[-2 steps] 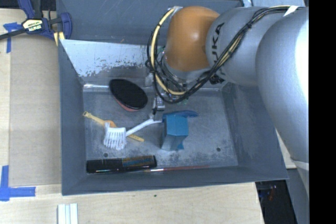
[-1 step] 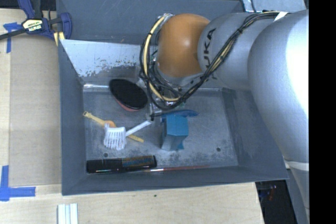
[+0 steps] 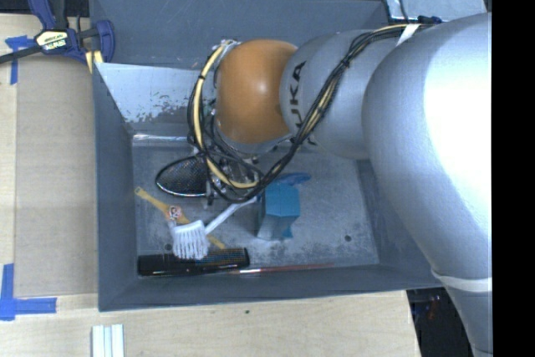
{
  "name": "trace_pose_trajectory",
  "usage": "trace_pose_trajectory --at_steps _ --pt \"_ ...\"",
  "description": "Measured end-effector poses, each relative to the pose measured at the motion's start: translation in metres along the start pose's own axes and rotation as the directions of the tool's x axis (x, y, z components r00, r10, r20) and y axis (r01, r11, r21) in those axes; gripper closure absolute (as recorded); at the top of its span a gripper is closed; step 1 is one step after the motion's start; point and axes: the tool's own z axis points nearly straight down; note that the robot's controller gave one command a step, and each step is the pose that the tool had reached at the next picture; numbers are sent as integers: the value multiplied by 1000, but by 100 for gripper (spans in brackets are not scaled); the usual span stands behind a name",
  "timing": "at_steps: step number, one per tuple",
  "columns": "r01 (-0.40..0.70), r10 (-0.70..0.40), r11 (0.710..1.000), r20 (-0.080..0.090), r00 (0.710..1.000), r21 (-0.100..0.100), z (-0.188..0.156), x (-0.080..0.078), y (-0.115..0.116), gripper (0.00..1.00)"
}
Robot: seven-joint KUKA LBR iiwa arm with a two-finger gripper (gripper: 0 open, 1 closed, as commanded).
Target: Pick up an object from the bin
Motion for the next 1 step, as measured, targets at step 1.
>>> trace_pose_trajectory --at_steps 1 --pt "0 0 1000 0 1000 0 0 0 0 100"
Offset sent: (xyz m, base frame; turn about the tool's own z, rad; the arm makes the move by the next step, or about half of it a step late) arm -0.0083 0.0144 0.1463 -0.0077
